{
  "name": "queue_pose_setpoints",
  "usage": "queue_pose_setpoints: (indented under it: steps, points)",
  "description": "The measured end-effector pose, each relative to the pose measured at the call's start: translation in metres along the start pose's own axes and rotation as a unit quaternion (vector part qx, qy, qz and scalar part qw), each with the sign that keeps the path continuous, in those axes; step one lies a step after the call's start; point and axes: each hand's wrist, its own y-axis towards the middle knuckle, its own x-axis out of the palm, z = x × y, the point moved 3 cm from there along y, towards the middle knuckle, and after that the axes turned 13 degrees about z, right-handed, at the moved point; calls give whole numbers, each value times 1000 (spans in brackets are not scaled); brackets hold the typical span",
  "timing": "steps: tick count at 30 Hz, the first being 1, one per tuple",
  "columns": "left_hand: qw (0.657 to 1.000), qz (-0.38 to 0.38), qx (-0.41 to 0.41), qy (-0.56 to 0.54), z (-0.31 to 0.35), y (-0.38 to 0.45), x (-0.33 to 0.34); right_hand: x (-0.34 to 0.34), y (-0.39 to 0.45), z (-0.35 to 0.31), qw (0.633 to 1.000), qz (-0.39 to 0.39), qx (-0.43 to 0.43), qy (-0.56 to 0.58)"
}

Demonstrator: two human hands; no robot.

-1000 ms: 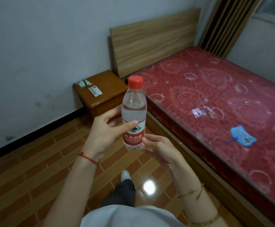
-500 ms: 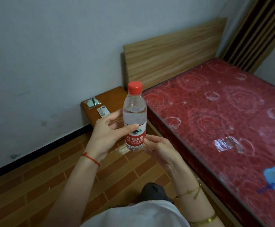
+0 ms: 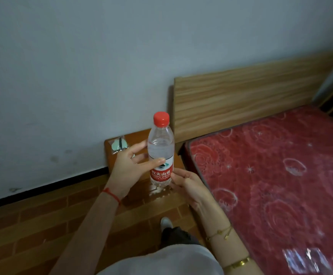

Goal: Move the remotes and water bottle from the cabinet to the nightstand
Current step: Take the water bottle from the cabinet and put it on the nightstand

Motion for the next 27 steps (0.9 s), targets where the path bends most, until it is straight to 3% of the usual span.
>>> queue_pose_setpoints:
  steps: [7, 14, 27]
  points:
    - [999, 46, 2, 1, 9, 104, 27, 3, 124, -61, 995, -28, -15, -99]
    - [995, 98, -26, 15, -20, 200, 32, 37, 224, -76, 985, 10, -7, -173]
    - [990, 116, -76, 21, -203, 340, 41, 72, 405, 21, 969, 42, -12, -244]
